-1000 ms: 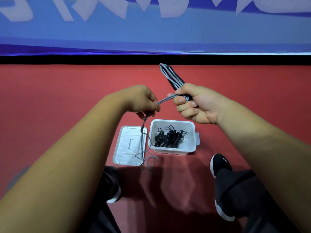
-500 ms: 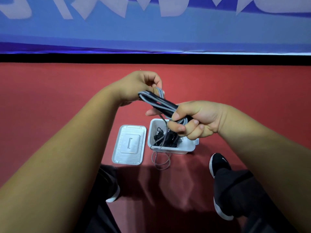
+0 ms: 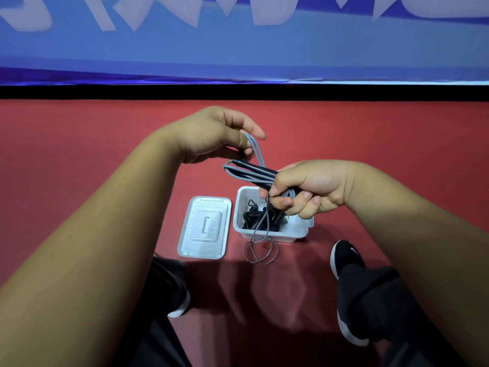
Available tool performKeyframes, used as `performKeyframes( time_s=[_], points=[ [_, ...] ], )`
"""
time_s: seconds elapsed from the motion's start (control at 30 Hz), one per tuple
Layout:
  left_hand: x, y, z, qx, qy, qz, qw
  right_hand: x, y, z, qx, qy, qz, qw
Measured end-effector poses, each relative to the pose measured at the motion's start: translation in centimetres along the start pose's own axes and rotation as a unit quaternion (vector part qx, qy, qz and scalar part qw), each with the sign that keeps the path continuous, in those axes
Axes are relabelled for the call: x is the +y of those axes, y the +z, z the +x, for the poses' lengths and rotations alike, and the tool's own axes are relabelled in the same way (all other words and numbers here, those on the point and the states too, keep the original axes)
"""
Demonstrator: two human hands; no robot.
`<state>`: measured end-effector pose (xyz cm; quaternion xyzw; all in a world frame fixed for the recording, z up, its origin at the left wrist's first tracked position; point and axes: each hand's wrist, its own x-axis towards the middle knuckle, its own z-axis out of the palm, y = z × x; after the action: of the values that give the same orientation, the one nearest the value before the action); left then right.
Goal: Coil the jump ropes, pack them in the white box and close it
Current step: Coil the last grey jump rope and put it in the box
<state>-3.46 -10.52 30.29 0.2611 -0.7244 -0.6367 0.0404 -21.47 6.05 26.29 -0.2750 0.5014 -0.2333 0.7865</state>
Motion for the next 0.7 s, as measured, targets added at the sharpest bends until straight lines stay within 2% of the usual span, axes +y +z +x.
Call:
performKeyframes(
  time_s=[0.2,0.37,0.57,0.7],
  points=[
    [0.6,0.2,0.1,-0.034,0.019,-0.017,0.999,0.3,-0.5,0.6,0.021,0.049,-0.027,0.998],
    [1.0,0.8,0.1,-0.016,0.029,0.026,0.999,0.6,-1.2,1.3,0.107,0.051,-0.032,0.992],
    [0.3,0.3,0.1,-0.008,0.001,0.061,0.998,0.1,-2.5,2.5,0.25,-0.061,0.076,0.963],
    [-0.5,0.2,0.3,0.019,-0.043,0.166,0.985,-0.7,-2.3,2.2,0.23,-0.117,0.141,0.956]
  ],
)
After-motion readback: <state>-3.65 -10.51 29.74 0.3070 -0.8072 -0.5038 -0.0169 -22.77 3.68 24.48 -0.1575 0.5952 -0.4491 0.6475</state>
